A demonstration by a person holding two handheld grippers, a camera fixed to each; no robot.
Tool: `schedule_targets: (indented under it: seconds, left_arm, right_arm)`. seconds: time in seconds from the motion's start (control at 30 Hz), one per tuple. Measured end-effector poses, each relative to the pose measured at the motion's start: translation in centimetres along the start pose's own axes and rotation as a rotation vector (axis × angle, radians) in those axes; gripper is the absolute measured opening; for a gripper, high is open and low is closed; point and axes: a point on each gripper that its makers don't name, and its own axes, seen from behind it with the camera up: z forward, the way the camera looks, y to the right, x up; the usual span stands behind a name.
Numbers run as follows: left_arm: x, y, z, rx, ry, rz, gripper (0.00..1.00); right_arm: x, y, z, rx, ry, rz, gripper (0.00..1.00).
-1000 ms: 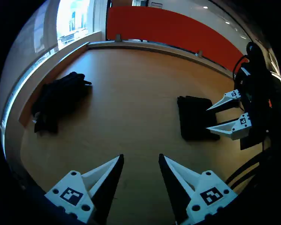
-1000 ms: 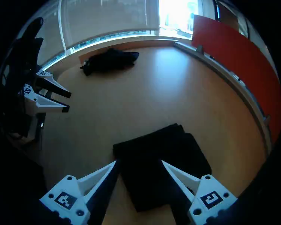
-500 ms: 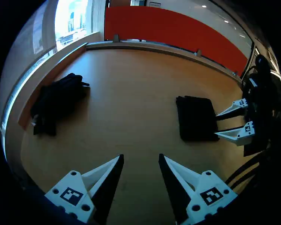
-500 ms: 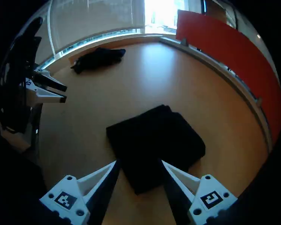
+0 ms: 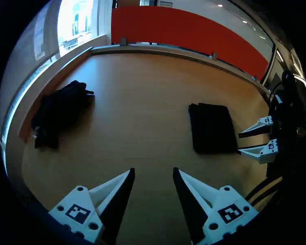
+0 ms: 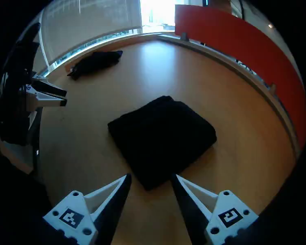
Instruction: Fold towel
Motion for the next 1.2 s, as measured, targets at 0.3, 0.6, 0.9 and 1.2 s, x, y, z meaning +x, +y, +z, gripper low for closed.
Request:
schedule_targets:
  seconds: [0.3, 0.6, 0.9, 1.2]
  left_arm:
    - [-0.1, 0.3, 0.0, -0.004, 0.001, 0.002, 0.68]
    - [-0.2, 0.2, -0.2, -0.002, 0.002, 0.000, 0.68]
    - [-0.3, 0.1, -0.3, -0.001, 0.002, -0.002, 0.68]
    - [-0.4, 0.1, -0.4, -0.001, 0.003, 0.002, 0.68]
  right_arm:
    - [-1.6, 0.1, 0.6, -0.025, -0.021, 0.023, 0.65]
    - [-2.2, -0.1, 1.1, -0.033, -0.024, 0.041, 0.52]
    - [-2.5, -0.1, 1.3, -0.054, -0.023, 0.042, 0.41]
    - [-2.5, 0.1, 1.5, -0.061, -0.010, 0.062, 0.07]
